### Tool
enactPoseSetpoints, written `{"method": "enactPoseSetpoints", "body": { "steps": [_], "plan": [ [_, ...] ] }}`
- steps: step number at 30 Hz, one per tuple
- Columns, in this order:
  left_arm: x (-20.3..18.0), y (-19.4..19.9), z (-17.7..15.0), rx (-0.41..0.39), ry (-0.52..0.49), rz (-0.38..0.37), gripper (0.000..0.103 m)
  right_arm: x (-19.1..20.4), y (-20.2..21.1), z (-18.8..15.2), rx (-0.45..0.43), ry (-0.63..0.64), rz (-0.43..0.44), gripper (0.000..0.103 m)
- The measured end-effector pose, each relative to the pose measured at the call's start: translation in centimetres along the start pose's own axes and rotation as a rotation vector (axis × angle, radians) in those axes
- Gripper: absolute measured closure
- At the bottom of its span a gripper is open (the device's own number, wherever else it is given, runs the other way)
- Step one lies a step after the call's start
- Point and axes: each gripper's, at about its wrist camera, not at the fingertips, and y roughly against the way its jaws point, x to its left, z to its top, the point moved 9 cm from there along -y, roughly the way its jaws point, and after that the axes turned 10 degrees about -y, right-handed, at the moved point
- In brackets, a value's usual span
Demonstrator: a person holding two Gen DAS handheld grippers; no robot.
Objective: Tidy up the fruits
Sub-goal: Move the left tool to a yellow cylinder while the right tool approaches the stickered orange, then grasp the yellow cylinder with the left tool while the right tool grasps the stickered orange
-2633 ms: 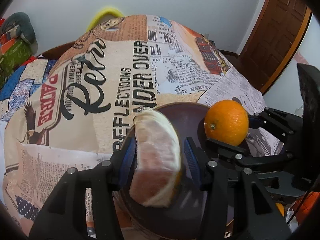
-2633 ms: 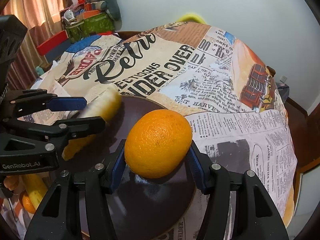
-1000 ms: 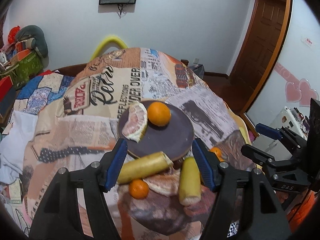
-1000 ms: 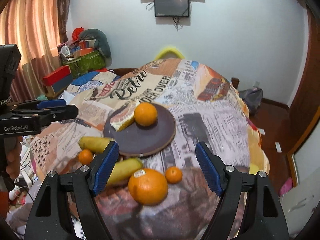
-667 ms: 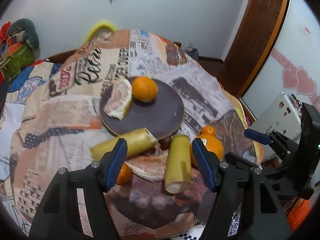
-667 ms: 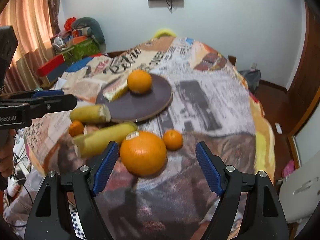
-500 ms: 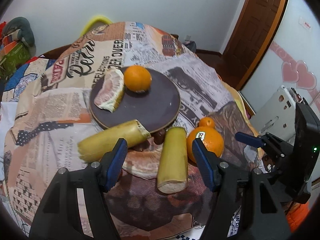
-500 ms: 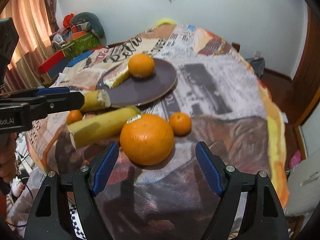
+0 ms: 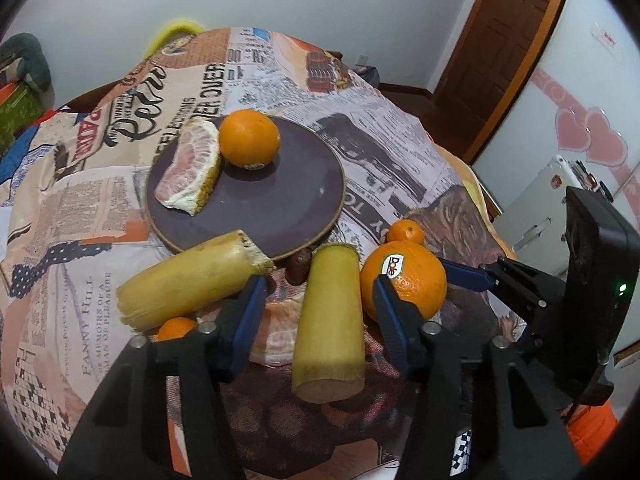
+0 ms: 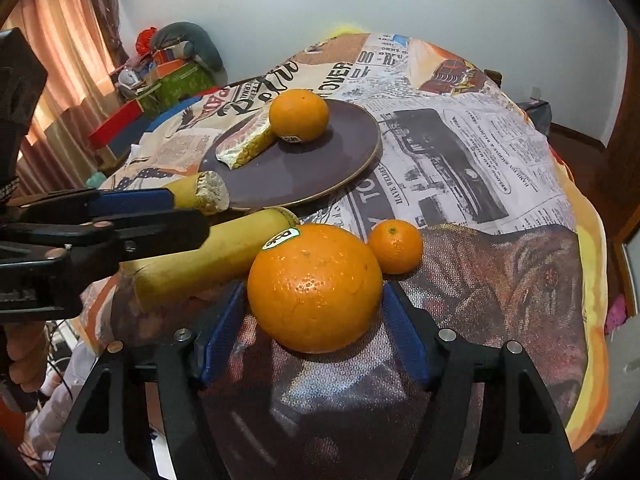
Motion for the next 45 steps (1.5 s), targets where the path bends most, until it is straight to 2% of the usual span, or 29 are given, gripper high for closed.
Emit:
{"method": "enactPoseSetpoints", "body": {
  "steps": [1,5,11,20,28,37,45],
  "plan": [
    [-0.2,-0.3,-0.1,0.011,-0.009,-0.005,0.053,-0.2,0.2,-0.2,0.001,-0.008,0.011,0.037],
    [-0.7,-1.8,-0.7,0.053,-0.036,-0.017,0.066,-0.4,0.5,-0.4,0.004,-0.035,0.04,0.038],
    [-0.9,-2.1,-0.8,0.05,-0.052,-0.014,0.066,-0.9,1.5,-1.1,0.001,-0.037,0.031,0.038],
    [-1.5,-4.2,-1.1,0.095,-0.064,-0.013,0.066,-1.5,2.9,-1.5,-0.005,-0.023,0.0,0.039],
    [-1.4,-3.5,-1.0,0.062,-0.063,-0.014,0.066,-1.7,2.9,-1.3,-0.011,-0.05,0.01,0.039],
    [-0.7,0.3,0.3,-0.034,-0.044,-0.009,0.066,-1.1,3.7,0.1,-0.044,-0.045,0.003,0.041],
    [0.2,2.6,0.9,-0.087,-0.032,0.005,0.066,0.0,4.1,1.4,-0.069,-0.025,0.015,0.045]
  ]
}}
